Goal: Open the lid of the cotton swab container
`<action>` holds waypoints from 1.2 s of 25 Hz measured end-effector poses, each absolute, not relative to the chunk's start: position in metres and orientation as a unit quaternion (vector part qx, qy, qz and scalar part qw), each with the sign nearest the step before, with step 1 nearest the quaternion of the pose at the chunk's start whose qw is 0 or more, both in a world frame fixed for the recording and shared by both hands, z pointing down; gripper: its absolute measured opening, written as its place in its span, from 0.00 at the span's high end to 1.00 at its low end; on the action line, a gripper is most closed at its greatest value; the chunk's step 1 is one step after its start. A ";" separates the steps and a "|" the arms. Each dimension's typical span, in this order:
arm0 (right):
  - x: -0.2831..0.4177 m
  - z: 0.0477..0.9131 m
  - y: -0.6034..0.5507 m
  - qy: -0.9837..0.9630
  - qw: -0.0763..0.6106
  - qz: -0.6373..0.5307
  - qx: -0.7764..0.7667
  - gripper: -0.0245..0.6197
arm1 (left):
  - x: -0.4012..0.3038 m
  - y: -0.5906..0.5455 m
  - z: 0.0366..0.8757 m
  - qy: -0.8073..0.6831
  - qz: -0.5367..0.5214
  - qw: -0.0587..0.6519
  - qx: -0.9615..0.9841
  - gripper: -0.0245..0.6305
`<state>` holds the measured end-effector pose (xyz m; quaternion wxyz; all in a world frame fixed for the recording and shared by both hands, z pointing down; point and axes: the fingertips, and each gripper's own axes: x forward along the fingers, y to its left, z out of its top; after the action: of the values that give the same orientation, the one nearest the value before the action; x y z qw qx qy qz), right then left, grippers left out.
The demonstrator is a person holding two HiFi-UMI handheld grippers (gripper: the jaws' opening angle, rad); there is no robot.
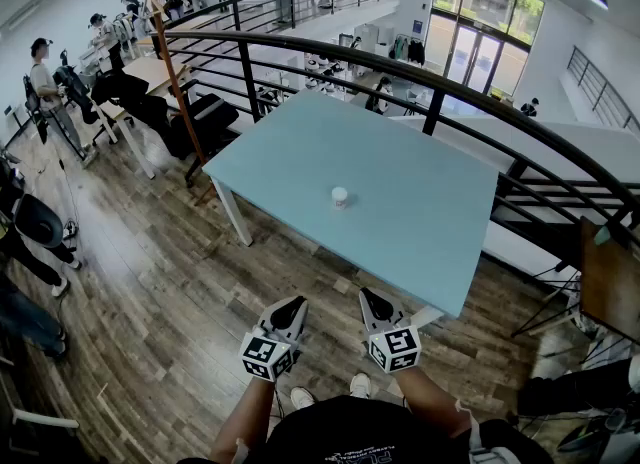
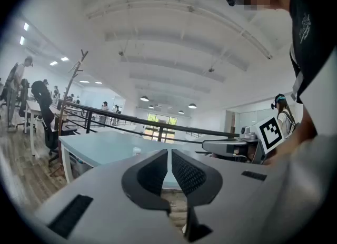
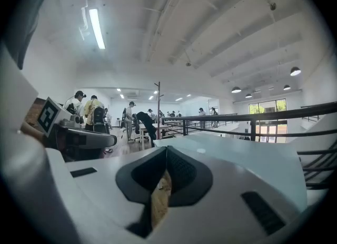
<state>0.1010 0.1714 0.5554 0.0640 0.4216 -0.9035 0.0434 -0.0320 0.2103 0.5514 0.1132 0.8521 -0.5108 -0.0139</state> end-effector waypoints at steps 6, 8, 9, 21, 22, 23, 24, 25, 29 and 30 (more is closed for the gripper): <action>0.092 0.558 0.176 -0.903 0.071 0.043 0.421 0.93 | -0.039 0.216 0.551 -0.507 -0.010 0.112 0.854 0.91; 0.087 0.557 0.177 -0.903 0.073 0.041 0.421 0.93 | -0.045 0.218 0.552 -0.507 -0.010 0.112 0.855 0.91; 0.085 0.557 0.178 -0.903 0.073 0.040 0.420 0.93 | -0.048 0.220 0.553 -0.507 -0.009 0.112 0.855 0.91; 0.036 0.563 0.194 -0.908 0.063 0.052 0.411 0.93 | -0.099 0.242 0.560 -0.508 -0.005 0.115 0.854 0.91; 0.033 0.563 0.195 -0.907 0.062 0.050 0.413 0.93 | -0.103 0.243 0.560 -0.507 -0.004 0.112 0.855 0.91; 0.031 0.564 0.195 -0.906 0.062 0.049 0.415 0.93 | -0.105 0.244 0.560 -0.505 -0.001 0.107 0.857 0.91; 0.030 0.564 0.195 -0.906 0.061 0.050 0.417 0.93 | -0.106 0.245 0.560 -0.501 0.005 0.099 0.860 0.91; 0.029 0.565 0.195 -0.905 0.061 0.050 0.417 0.93 | -0.106 0.245 0.561 -0.496 0.013 0.089 0.863 0.91; 0.021 0.569 0.194 -0.904 0.065 0.048 0.420 0.93 | -0.109 0.247 0.563 -0.486 0.024 0.081 0.870 0.91; 0.018 0.570 0.194 -0.904 0.065 0.047 0.420 0.93 | -0.110 0.247 0.563 -0.485 0.021 0.086 0.870 0.91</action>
<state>0.0184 0.1941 0.5700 0.0648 0.4201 -0.9039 0.0468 -0.1105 0.2468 0.5626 0.0858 0.8698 -0.4855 0.0211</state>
